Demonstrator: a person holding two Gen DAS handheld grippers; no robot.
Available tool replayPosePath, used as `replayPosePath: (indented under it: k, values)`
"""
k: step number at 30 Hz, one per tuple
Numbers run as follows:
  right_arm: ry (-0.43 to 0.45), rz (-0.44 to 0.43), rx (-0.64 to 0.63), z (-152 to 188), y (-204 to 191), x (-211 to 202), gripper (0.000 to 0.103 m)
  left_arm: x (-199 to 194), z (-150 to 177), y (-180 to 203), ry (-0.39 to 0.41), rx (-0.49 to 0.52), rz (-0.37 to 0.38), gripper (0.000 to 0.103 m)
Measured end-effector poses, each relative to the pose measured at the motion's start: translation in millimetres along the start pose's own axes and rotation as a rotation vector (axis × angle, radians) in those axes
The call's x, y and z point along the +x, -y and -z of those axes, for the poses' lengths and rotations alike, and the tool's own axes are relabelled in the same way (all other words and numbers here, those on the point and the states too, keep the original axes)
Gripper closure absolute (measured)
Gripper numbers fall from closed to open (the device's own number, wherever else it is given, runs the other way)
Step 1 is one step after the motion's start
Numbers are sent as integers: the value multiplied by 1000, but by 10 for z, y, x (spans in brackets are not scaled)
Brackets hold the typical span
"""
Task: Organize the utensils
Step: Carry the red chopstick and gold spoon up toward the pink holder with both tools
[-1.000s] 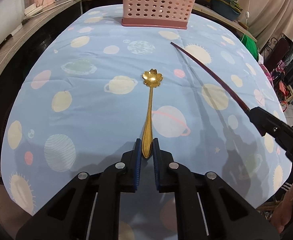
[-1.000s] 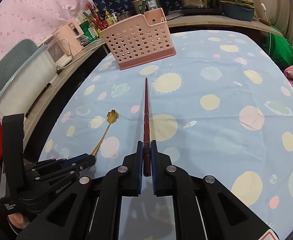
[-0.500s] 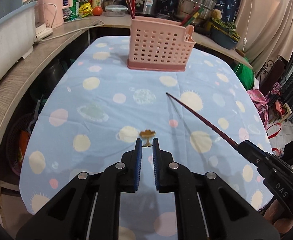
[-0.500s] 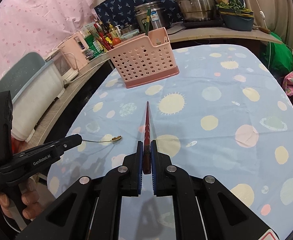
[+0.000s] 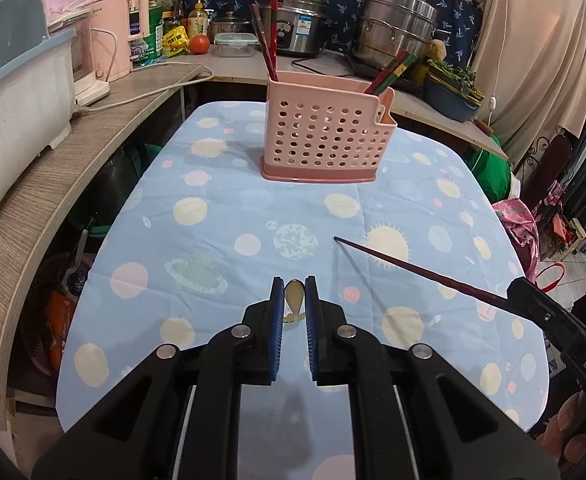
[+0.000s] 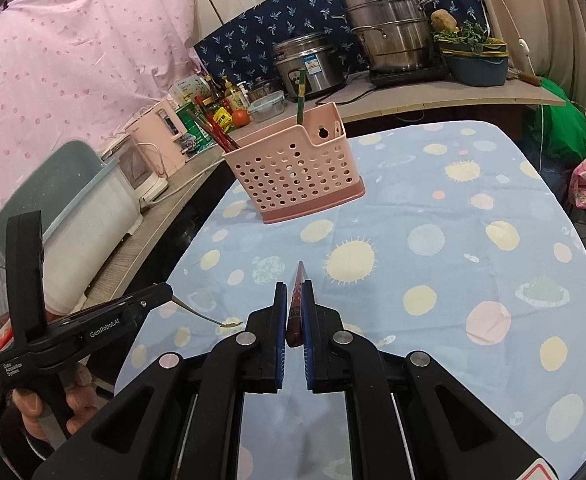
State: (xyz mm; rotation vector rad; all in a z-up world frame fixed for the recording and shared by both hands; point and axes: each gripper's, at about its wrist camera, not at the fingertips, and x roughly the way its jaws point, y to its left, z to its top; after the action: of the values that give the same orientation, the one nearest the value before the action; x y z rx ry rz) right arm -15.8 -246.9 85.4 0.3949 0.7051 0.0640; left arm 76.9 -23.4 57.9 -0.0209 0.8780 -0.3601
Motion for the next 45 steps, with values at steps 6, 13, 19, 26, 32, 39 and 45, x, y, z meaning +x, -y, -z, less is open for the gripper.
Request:
replayPosePath:
  k: [6,13,19,26,32,39,45]
  values:
    - [26,-17,-8,-110,-53,-87,96,-40,-35,2,7,2,6,93]
    - [86,-12,-46,-385,-149,-174,96,-103,-107,54,19,8,17,93]
    - [123,-15,-73,-707,-224,-166,96,-160,-282,76,36,6,29,93]
    - [152,-26,-95,-1022,-288,-115,97,-210,-563,138,68,23,42,93]
    - [175,-47,-84,-1323,-288,-40,103,-224,-912,180,112,35,44,93]
    - [213,-35,-98,-1681,-333,60,102,-234,-1439,222,179,45,38,93]
    - [169,-23,-89,-1467,-213,81,102,-231,-1511,207,194,46,49,93]
